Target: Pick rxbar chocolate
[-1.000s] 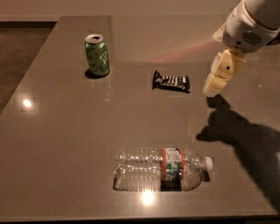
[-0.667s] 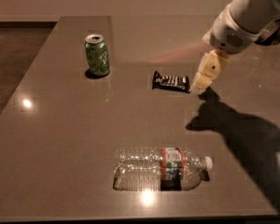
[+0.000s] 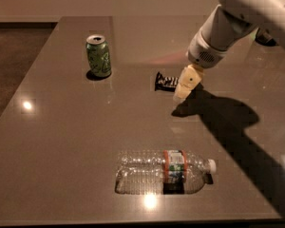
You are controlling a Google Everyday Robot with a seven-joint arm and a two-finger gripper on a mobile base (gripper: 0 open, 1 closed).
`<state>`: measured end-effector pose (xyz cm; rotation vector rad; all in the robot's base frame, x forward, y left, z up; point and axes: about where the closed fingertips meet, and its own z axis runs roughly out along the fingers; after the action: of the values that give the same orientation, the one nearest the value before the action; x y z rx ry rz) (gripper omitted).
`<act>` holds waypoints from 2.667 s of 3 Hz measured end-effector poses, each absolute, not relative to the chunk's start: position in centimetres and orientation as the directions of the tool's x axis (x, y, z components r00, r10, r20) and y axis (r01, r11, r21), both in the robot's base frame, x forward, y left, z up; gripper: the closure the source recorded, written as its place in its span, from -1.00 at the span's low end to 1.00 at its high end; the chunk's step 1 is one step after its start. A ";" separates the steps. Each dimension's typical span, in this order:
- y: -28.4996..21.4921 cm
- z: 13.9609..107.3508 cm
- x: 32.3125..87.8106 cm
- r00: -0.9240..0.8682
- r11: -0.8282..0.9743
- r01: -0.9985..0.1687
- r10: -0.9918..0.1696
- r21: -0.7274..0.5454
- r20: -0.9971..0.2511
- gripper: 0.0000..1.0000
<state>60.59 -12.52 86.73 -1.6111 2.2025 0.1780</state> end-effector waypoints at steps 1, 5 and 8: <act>-11.6 84.8 61.4 -0.245 0.309 -0.943 -0.894 -0.121 -0.375 -1.00; -9.9 85.1 61.7 -0.210 0.253 -0.965 -0.895 -0.062 -0.393 0.78; -9.1 93.6 57.9 -0.131 0.192 -0.979 -0.844 -0.065 -0.520 1.00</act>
Offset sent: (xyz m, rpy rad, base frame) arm 0.0189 0.0234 -0.0436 -0.0422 0.0496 0.0609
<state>57.94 -9.06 93.61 -1.7014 2.0296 0.4067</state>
